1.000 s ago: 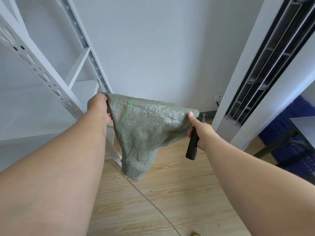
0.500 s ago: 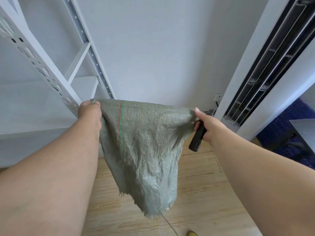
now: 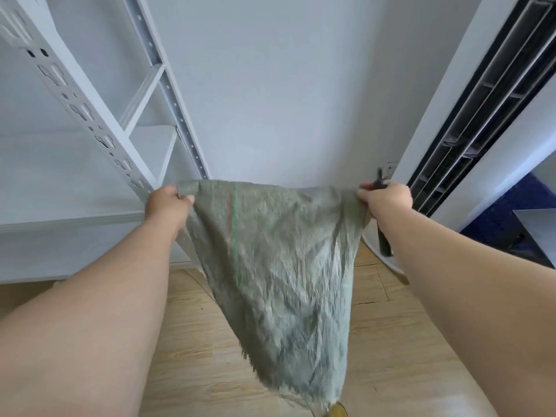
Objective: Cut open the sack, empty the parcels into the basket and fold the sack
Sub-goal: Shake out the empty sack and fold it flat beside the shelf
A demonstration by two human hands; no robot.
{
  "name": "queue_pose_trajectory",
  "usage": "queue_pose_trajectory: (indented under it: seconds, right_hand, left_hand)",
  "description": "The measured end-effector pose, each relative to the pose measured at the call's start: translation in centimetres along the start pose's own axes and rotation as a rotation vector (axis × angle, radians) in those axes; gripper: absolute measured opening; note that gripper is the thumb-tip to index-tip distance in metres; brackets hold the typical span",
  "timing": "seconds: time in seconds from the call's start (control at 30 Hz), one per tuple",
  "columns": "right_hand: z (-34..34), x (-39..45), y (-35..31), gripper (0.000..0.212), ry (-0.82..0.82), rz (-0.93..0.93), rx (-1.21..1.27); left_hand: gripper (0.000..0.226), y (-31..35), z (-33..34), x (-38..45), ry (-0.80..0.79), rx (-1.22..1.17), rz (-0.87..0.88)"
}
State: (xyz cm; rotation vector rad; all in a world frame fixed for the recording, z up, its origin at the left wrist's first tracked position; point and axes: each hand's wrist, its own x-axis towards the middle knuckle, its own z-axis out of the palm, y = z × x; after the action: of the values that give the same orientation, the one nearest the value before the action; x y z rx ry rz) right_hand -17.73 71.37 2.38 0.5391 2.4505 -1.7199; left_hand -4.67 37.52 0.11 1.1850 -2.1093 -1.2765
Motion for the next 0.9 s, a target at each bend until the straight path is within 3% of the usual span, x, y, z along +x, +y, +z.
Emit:
queue_pose_trajectory:
  seconds: [0.17,0.37,0.47,0.53,0.6,0.67,0.73,0.77,0.9]
  right_hand:
    - [-0.2,-0.2,0.5,0.011,0.044,-0.09,-0.084]
    - [0.5,0.8,1.1,0.018,0.035,-0.064,-0.243]
    - [1.3,0.5,1.5,0.026,-0.093,-0.055,-0.596]
    - [2.1,-0.5,1.2,0.033,-0.073,-0.124,-0.84]
    - [3.4,-2.1,0.1,0.035,-0.058,-0.302,-0.726]
    - [5.1,-4.6,-1.5,0.044,-0.308,-0.42,-0.431]
    - [7.0,-7.0,-2.1,0.054,-0.602,-0.35,-0.216]
    - [7.8,-7.8,-2.0,0.055,-0.66,-0.326,-0.208]
    - [9.0,-8.0,-1.5,0.03,-0.564,-0.339,-0.313]
  left_hand:
    - [0.008,-0.8,-0.1,-0.8,0.024,0.048,-0.003]
    - [0.014,-0.7,-0.2,-1.2,0.042,0.132,-0.029]
    - [0.03,0.3,0.3,-1.9,-0.085,0.096,0.04]
    - [0.029,1.1,1.5,-2.9,-0.18,0.041,0.079]
    - [0.023,1.8,2.9,-4.0,-0.21,-0.006,0.133]
    - [0.019,2.7,4.4,-5.4,-0.238,-0.024,0.155]
    - [0.018,3.5,5.6,-6.6,-0.299,-0.022,0.189]
    - [0.017,4.1,5.9,-7.1,-0.342,-0.013,0.213]
    - [0.015,4.7,4.1,-7.2,-0.455,-0.081,0.215]
